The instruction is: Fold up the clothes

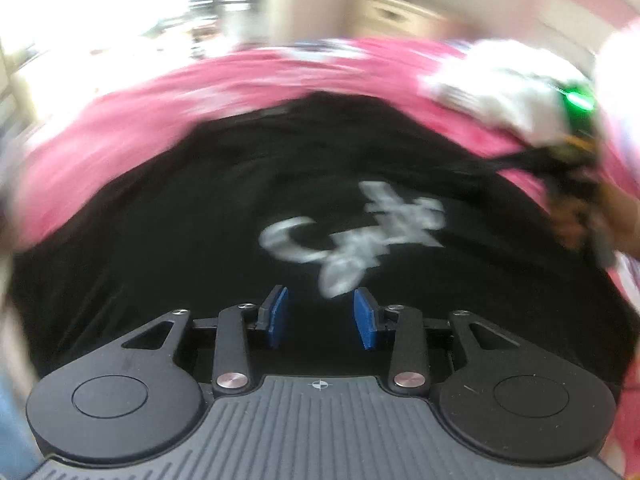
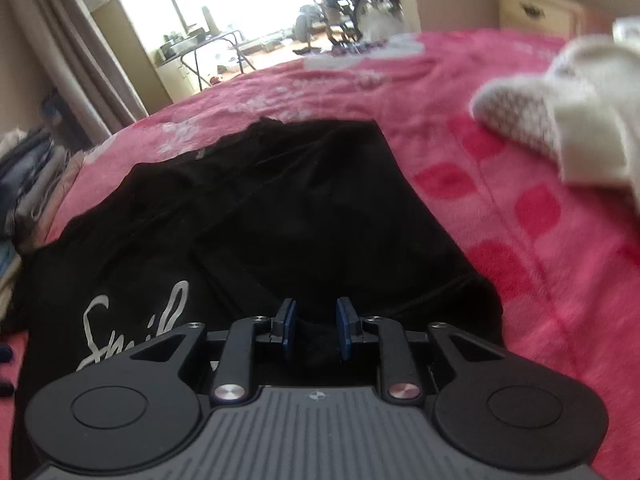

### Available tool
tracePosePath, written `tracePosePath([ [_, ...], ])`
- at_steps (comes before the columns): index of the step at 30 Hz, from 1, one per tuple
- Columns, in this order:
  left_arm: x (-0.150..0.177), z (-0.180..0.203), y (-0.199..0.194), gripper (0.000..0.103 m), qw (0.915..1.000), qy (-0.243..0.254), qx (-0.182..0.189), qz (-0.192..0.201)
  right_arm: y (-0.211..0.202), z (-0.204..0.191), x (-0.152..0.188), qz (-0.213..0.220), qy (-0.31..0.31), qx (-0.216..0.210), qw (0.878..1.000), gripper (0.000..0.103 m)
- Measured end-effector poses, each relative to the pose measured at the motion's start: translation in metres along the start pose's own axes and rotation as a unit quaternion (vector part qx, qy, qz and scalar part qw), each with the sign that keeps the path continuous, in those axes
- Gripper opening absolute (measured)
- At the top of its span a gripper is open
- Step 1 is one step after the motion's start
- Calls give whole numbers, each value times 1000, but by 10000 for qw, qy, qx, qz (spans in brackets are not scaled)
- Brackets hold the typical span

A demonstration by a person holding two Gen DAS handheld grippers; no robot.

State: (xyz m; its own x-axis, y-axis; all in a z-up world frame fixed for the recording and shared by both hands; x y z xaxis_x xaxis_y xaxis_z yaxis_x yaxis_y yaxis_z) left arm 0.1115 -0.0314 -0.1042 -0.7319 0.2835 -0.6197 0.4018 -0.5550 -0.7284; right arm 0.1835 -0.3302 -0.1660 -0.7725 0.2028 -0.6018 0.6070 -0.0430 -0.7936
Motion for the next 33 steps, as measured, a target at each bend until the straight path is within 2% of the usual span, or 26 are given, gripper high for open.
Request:
tracePosePath([
  [3,20,-41,-23,38,9952,-734,-615,196,-21,-26,-12,151,-312,-136,9993,25],
  [5,34,-66,-34,38,9880,-1118,-1040,228,-35,-43,-20,251,-519,-226,9981,26],
  [8,47,-100,-45,38,9720,-1761,-1460,542,-57,-69,-32,402,-830,-361,9951,26],
  [11,51,-125,-47,38,9552,-2217,-1721,939,-65,-140,-43,179,-1395,-915,9858,29],
  [15,44,-138,-39,38,9451,-2360,-1901,1220,-57,-241,-55,-274,-1672,-1674,9712,31],
  [18,38,-145,-34,38,9383,-2453,-2027,1355,-39,-313,-56,-571,-1980,-1957,9588,32],
  [26,41,-159,-13,36,9237,-2488,-2518,1464,43,-435,-56,-1631,-1907,-1845,9502,35],
  [33,44,-166,-15,22,9217,-2458,-2553,1579,89,-475,-34,-2007,-2092,-1480,9456,36],
])
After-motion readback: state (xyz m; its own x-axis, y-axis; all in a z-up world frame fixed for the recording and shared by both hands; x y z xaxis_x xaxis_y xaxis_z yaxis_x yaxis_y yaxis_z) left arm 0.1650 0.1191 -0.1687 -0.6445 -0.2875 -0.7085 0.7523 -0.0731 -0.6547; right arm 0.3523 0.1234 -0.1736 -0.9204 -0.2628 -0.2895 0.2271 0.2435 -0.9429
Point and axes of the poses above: each gripper's, at about its wrist camera, not at the fingertips, and y roughly the way its jaws point, z to its right, x to its underside, the point moved 8 cm from there along y, roughly the way its jaws point, and after that the axes turned 14 degrees about x, right-handed, at the moved point
